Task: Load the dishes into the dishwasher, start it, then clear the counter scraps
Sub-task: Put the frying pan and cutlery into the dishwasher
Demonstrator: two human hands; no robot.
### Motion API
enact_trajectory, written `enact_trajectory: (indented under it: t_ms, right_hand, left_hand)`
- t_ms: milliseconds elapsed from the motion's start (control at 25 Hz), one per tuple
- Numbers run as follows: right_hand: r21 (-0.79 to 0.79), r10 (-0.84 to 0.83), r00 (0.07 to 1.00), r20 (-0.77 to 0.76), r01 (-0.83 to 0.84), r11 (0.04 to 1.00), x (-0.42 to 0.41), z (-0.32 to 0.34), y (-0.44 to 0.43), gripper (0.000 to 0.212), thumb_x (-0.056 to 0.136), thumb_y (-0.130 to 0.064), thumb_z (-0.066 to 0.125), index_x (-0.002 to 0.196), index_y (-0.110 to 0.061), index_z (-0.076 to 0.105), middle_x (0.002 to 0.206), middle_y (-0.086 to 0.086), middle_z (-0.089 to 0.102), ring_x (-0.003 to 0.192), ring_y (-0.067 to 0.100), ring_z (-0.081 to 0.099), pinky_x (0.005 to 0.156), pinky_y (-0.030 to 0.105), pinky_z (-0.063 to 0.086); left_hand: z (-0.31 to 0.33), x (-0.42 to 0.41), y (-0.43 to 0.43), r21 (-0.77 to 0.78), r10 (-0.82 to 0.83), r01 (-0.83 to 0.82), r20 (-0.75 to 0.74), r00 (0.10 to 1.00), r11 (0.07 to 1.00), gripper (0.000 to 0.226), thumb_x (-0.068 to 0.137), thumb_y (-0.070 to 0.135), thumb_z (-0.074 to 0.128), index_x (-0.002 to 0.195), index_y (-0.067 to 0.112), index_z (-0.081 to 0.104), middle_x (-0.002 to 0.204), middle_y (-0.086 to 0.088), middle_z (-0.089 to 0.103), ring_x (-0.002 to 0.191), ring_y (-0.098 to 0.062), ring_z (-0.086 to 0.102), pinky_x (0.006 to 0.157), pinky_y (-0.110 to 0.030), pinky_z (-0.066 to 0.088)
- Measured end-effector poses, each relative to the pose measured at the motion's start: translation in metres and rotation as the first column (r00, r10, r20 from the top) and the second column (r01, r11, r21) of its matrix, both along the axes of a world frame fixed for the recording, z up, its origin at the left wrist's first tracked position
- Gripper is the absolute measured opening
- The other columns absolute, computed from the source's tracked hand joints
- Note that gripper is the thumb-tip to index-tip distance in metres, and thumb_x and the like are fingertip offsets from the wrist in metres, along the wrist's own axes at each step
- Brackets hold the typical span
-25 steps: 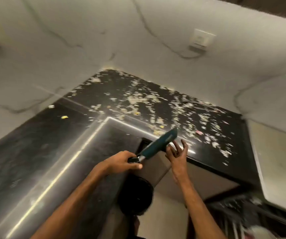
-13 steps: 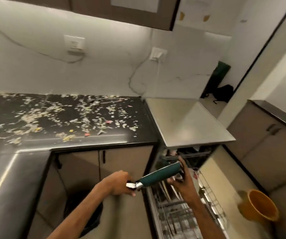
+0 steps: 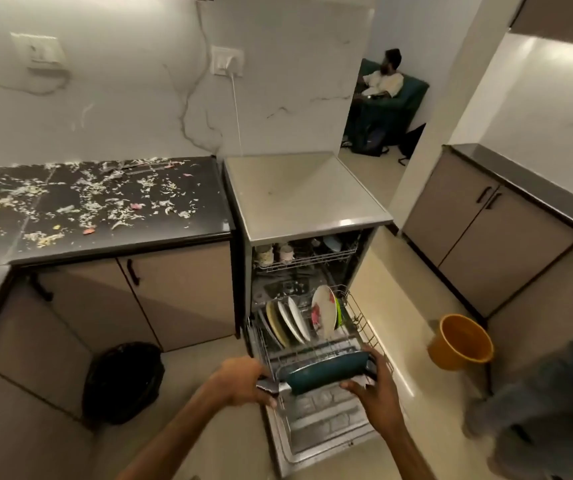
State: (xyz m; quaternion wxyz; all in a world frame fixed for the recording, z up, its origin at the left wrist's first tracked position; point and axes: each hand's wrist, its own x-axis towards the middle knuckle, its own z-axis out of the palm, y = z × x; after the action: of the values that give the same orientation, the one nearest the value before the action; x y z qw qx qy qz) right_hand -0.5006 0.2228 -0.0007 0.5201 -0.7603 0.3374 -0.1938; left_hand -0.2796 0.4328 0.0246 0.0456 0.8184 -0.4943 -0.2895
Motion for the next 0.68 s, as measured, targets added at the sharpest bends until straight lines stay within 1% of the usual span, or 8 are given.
enact_trajectory:
  t_ms: [80, 200, 280, 360, 480, 560, 600, 680]
  right_hand:
    - [0.002, 0.000, 1.000, 0.014, 0.000, 1.000, -0.008, -0.001, -0.010, 0.081, 0.068, -0.010, 0.088, 0.130, -0.040, 0.046, 0.128, -0.024, 0.055, 0.114, -0.001, 0.056, 0.086, 0.020, 0.051]
    - [-0.015, -0.007, 1.000, 0.014, 0.007, 1.000, -0.010, -0.005, -0.019, 0.083, 0.069, -0.012, 0.088, 0.139, -0.027, 0.044, 0.132, -0.019, 0.053, 0.115, -0.004, 0.054, 0.085, 0.017, 0.050]
    - [-0.021, -0.018, 1.000, -0.003, 0.018, 1.000, -0.009, -0.008, -0.026, 0.086, 0.069, -0.014, 0.088, 0.141, -0.024, 0.043, 0.132, -0.016, 0.051, 0.113, -0.011, 0.052, 0.085, 0.014, 0.047]
    - [-0.053, -0.023, 0.999, -0.028, 0.021, 0.998, -0.006, -0.010, -0.034, 0.086, 0.068, -0.016, 0.088, 0.140, -0.029, 0.043, 0.132, -0.015, 0.050, 0.111, -0.014, 0.051, 0.084, 0.014, 0.046]
    - [-0.089, -0.033, 0.997, -0.063, 0.027, 0.996, -0.001, -0.015, -0.046, 0.083, 0.070, -0.016, 0.088, 0.134, -0.040, 0.041, 0.133, -0.014, 0.051, 0.113, 0.002, 0.056, 0.091, 0.024, 0.050]
    - [-0.118, -0.069, 0.992, -0.110, 0.056, 0.991, 0.001, -0.015, -0.062, 0.078, 0.072, -0.021, 0.087, 0.135, -0.034, 0.042, 0.134, -0.009, 0.053, 0.116, 0.014, 0.057, 0.094, 0.037, 0.052]
    - [-0.148, -0.100, 0.984, -0.146, 0.078, 0.986, 0.003, -0.012, -0.072, 0.077, 0.072, -0.025, 0.087, 0.135, -0.031, 0.043, 0.134, -0.006, 0.054, 0.117, 0.017, 0.056, 0.093, 0.040, 0.052]
    - [-0.212, -0.167, 0.966, -0.200, 0.124, 0.970, 0.008, -0.003, -0.097, 0.077, 0.072, -0.033, 0.086, 0.135, -0.028, 0.043, 0.135, -0.004, 0.054, 0.116, 0.019, 0.056, 0.087, 0.038, 0.052]
  left_hand:
    - [0.001, -0.008, -0.010, 0.004, 0.003, -0.003, 0.037, 0.999, 1.000, 0.048, 0.072, 0.070, 0.066, 0.104, 0.034, 0.067, 0.096, 0.012, 0.069, 0.085, -0.007, 0.062, 0.067, -0.024, 0.041]
    - [-0.003, -0.013, -0.019, -0.028, 0.020, -0.020, 0.032, 0.999, 0.999, 0.044, 0.071, 0.070, 0.066, 0.100, 0.037, 0.066, 0.086, 0.018, 0.063, 0.076, 0.001, 0.057, 0.063, -0.020, 0.041]
    - [-0.010, -0.014, -0.023, -0.054, 0.028, -0.027, 0.027, 0.999, 0.998, 0.043, 0.071, 0.071, 0.065, 0.100, 0.040, 0.065, 0.080, 0.022, 0.057, 0.074, 0.004, 0.054, 0.060, -0.017, 0.036]
    - [-0.017, -0.012, -0.028, -0.064, 0.034, -0.031, 0.033, 0.999, 0.997, 0.045, 0.071, 0.074, 0.063, 0.102, 0.040, 0.065, 0.081, 0.023, 0.057, 0.076, 0.003, 0.055, 0.061, -0.018, 0.036]
    - [-0.024, -0.001, -0.045, -0.077, 0.016, -0.015, 0.003, 1.000, 0.997, 0.046, 0.074, 0.074, 0.061, 0.106, 0.041, 0.065, 0.085, 0.024, 0.058, 0.076, 0.006, 0.053, 0.060, -0.016, 0.034]
    - [-0.025, 0.010, -0.059, -0.096, 0.004, -0.006, -0.012, 1.000, 0.995, 0.042, 0.081, 0.070, 0.058, 0.111, 0.041, 0.064, 0.092, 0.024, 0.062, 0.080, 0.006, 0.054, 0.062, -0.015, 0.035]
    - [-0.024, 0.018, -0.068, -0.107, 0.014, -0.014, -0.002, 1.000, 0.994, 0.037, 0.086, 0.065, 0.057, 0.113, 0.040, 0.063, 0.098, 0.021, 0.065, 0.084, 0.003, 0.056, 0.064, -0.016, 0.037]
    - [-0.019, 0.038, -0.086, -0.140, 0.043, -0.035, 0.049, 0.998, 0.990, 0.028, 0.094, 0.053, 0.053, 0.117, 0.040, 0.062, 0.106, 0.015, 0.068, 0.090, -0.003, 0.060, 0.070, -0.022, 0.044]
